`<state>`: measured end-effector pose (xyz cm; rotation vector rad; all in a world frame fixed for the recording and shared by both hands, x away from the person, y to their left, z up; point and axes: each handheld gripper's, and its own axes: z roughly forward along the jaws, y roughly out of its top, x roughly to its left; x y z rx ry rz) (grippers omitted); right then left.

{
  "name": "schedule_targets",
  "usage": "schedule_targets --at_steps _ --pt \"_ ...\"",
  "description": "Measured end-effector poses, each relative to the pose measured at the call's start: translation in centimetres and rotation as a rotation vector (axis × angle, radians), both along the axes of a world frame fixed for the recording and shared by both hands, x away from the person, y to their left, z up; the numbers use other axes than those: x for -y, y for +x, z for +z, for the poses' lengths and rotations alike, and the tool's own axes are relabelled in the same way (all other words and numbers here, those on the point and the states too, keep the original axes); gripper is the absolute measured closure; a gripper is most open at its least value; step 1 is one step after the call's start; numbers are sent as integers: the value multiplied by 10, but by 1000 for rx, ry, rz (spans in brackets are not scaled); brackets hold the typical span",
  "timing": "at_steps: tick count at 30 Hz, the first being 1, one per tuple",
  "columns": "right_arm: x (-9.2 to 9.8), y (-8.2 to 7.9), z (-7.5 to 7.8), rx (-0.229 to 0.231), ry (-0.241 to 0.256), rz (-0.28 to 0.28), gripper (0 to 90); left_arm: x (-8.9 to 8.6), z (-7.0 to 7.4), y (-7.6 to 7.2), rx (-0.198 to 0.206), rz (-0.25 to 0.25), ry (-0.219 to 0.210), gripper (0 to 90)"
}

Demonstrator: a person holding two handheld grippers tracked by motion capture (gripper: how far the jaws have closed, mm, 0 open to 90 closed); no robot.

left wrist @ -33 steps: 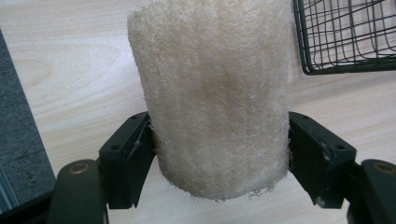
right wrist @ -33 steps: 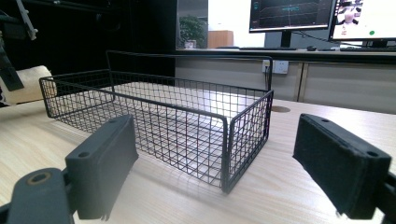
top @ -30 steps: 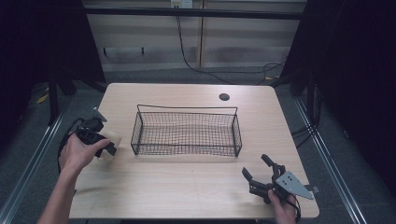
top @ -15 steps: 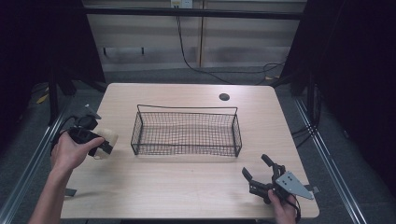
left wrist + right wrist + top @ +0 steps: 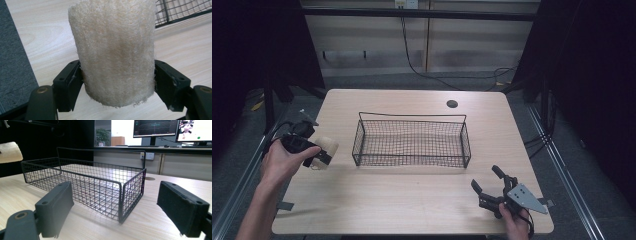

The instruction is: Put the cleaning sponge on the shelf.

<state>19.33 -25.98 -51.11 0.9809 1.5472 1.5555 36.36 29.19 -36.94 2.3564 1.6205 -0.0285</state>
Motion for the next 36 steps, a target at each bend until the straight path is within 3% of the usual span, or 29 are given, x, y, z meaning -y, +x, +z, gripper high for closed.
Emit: schedule_targets --at_steps 23,34,36 --pt "0 0 0 -2 1 -1 128 26 32 3 14 -71 0 276" --pt "0 0 0 -5 2 1 127 43 34 10 8 -90 -11 276" --pt "0 0 0 -4 3 3 128 49 35 12 1 -113 -11 276"
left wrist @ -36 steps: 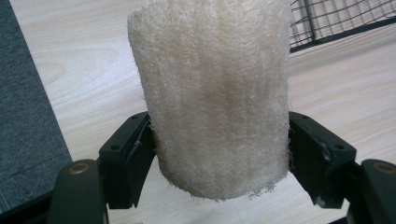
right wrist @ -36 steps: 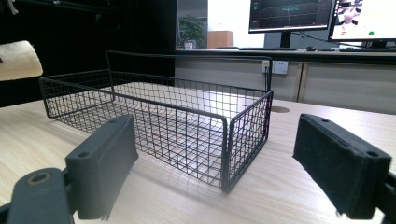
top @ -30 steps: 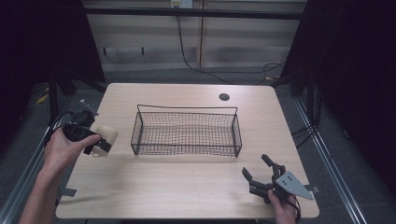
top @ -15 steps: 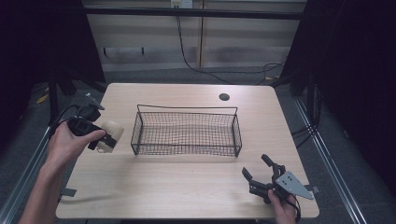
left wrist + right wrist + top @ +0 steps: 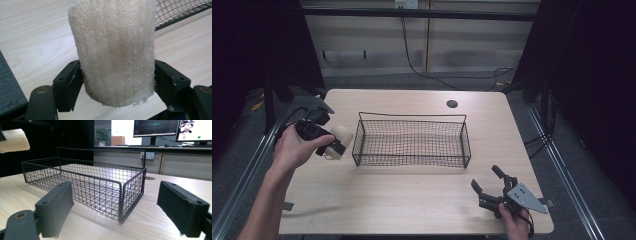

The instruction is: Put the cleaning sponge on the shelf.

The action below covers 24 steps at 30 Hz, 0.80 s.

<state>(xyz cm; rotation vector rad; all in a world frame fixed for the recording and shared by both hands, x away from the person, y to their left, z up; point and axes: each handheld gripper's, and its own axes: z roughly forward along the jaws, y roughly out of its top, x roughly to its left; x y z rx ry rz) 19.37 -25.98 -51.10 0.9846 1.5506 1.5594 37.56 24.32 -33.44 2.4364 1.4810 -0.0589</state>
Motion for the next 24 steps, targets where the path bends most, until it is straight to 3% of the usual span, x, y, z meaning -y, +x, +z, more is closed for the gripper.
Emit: schedule_targets --at_steps 18,21,24 --pt "0 0 0 1 0 1 128 33 7 10 -5 -39 -27 276" --pt "0 0 0 0 0 1 128 41 5 15 -16 -45 -8 276" --pt "0 0 0 3 0 1 128 48 5 17 -19 -51 -17 276"
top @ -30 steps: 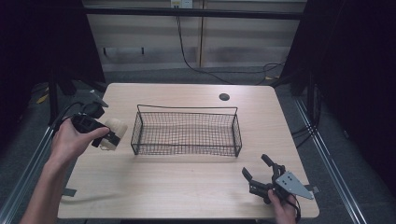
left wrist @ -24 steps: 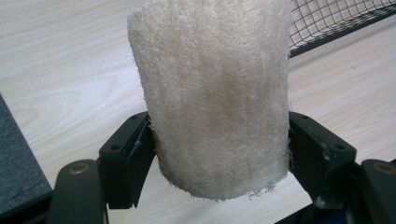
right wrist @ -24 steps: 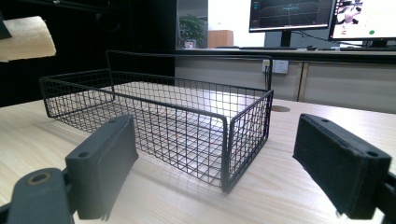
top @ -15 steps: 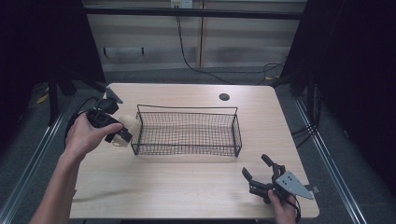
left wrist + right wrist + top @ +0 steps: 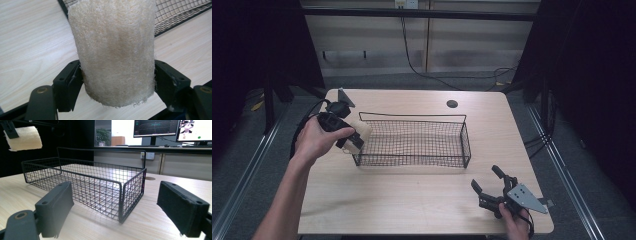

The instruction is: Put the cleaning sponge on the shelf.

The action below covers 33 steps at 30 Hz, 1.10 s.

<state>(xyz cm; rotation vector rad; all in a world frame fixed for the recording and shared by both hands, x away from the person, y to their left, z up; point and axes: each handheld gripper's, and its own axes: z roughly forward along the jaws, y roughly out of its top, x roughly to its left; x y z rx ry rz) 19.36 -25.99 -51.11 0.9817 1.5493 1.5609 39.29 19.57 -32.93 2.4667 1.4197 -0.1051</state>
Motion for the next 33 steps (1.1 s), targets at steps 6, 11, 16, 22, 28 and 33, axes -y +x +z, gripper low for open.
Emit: schedule_targets --at_steps 6,11,16,22,28,33 --pt "0 0 0 0 -1 1 128 11 0 3 3 -3 -20 276" --pt "0 0 0 0 0 1 128 17 -3 6 -5 9 -27 276" --pt "0 0 0 -1 0 1 127 24 -6 9 -18 8 -15 276" --pt "0 0 0 0 0 1 128 34 -6 13 -20 49 -22 276" --pt "0 0 0 0 0 2 128 43 -6 16 -26 85 -20 276" --pt "0 0 0 1 -1 2 128 49 -14 19 -29 122 -4 276"
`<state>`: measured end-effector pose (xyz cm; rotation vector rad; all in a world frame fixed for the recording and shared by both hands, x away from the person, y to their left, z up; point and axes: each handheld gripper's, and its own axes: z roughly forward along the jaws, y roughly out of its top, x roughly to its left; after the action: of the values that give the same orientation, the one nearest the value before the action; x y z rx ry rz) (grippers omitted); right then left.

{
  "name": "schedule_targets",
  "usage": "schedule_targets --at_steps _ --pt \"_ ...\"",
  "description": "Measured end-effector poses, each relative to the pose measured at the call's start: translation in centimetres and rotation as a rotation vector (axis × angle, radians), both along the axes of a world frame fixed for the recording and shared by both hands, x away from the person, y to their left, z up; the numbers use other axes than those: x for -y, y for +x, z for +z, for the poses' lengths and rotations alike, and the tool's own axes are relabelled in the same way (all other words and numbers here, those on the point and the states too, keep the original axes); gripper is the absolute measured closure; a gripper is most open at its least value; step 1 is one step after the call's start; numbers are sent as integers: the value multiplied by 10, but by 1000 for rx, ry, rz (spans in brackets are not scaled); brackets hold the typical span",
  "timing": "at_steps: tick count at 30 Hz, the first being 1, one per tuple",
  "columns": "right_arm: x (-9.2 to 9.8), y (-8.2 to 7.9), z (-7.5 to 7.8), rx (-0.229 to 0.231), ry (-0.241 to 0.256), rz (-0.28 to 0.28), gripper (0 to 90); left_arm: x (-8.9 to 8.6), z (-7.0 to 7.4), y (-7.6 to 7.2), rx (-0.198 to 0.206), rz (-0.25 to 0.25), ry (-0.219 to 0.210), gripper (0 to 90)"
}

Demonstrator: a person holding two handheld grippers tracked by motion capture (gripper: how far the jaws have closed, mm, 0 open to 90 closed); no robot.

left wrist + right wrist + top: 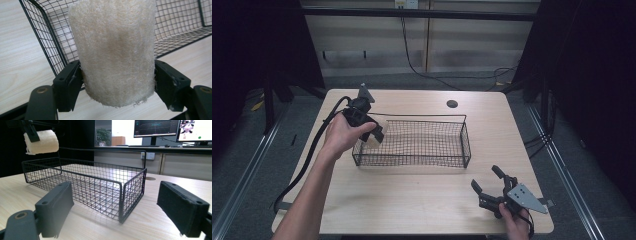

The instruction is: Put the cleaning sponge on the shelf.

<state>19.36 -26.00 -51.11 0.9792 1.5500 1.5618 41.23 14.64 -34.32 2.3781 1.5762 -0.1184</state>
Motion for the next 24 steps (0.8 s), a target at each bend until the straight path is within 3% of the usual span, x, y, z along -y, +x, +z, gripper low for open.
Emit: schedule_targets --at_steps 8,17,23,24 --pt "0 0 0 -1 0 0 128 3 -5 3 0 62 11 276" --pt "0 0 0 2 -1 0 128 6 -12 3 -6 56 28 276" --pt "0 0 0 2 -1 0 128 6 -15 3 -3 69 21 275" --pt "0 0 0 2 -1 1 128 4 -18 3 -22 78 -2 276"
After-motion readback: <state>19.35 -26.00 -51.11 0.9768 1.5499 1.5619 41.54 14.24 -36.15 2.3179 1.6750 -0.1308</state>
